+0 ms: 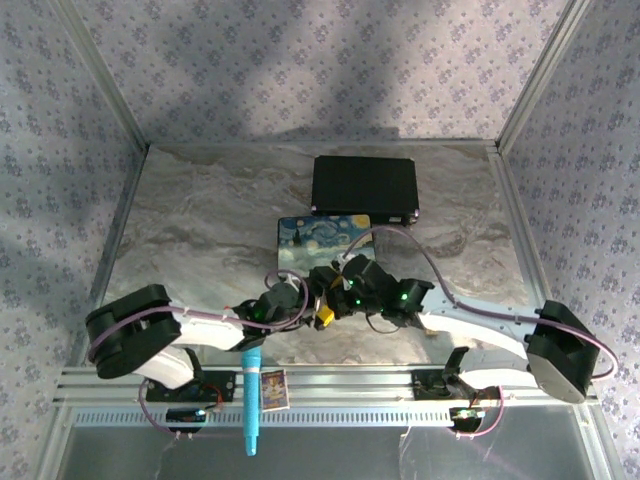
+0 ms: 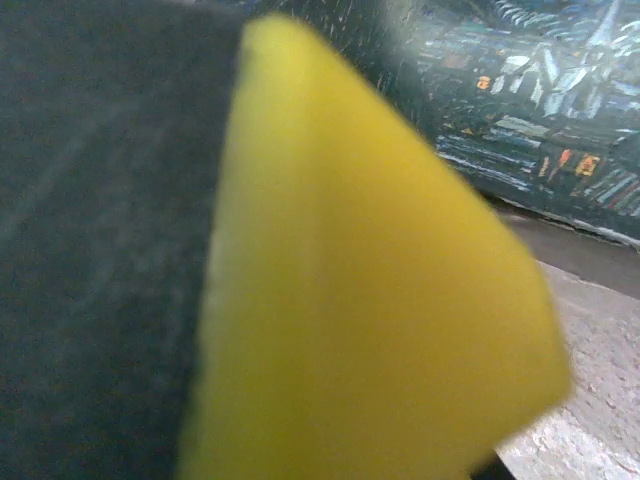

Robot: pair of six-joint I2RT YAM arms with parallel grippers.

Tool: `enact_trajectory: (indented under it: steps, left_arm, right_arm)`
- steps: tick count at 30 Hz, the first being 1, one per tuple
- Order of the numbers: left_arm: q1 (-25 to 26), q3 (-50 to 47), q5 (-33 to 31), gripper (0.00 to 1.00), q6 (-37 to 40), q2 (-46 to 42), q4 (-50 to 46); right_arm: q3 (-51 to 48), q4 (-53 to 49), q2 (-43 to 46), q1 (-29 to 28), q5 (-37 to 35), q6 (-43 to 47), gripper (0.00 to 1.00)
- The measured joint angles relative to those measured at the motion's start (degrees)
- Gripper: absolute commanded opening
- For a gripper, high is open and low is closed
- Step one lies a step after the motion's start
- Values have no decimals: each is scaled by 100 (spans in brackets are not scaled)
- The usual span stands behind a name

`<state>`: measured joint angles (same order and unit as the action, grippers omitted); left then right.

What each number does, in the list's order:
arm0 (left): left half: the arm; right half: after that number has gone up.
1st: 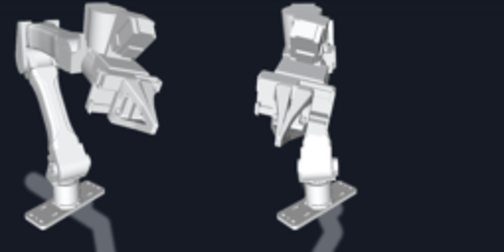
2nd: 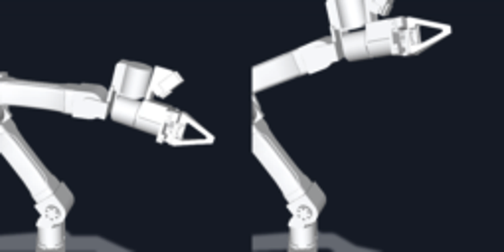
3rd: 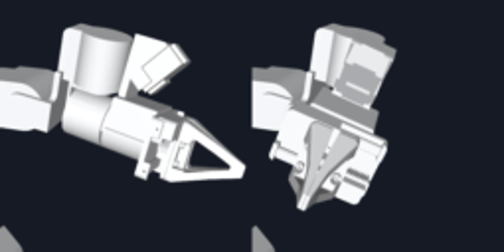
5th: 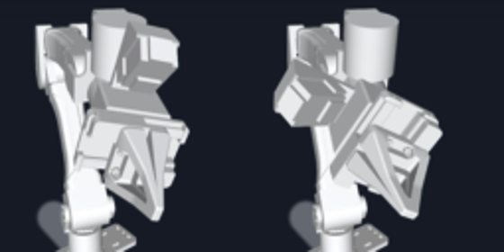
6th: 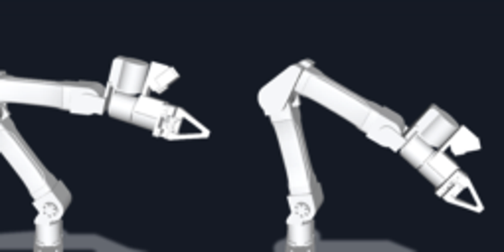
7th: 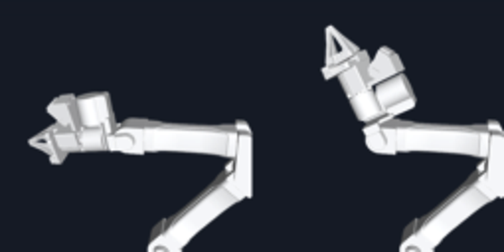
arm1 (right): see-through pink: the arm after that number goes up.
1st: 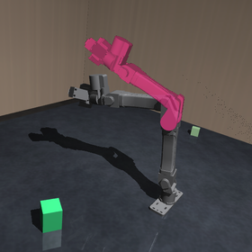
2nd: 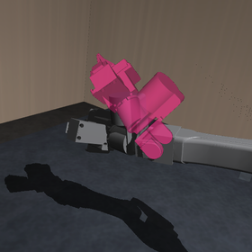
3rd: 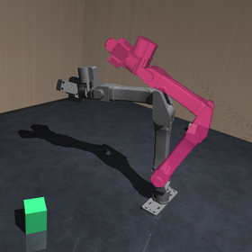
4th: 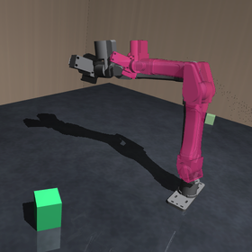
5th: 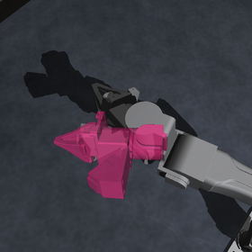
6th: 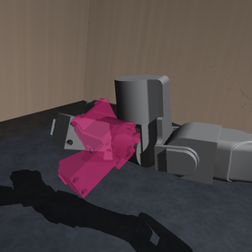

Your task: Unlock the padlock with the key

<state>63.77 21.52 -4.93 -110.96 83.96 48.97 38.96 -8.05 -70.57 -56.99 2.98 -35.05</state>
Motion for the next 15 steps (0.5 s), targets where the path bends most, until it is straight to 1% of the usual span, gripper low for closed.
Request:
enact_trajectory:
  steps: [6,7,9,11,15]
  left_arm:
    - [13,-55,-105,99,-411,153,369]
    - [13,-72,-125,97,-450,142,407]
    - [13,-129,-201,89,-525,83,476]
    - [11,-184,-282,83,-595,9,496]
    - [11,-225,-363,75,-658,-74,369]
  right_arm:
    - [0,389,-181,-74,7,-7,0]
    - [-2,431,-179,-79,9,-7,0]
    - [-4,503,-179,-79,35,-33,0]
    - [-28,542,-164,-79,68,-81,0]
    - [-127,616,-31,-79,111,-197,0]
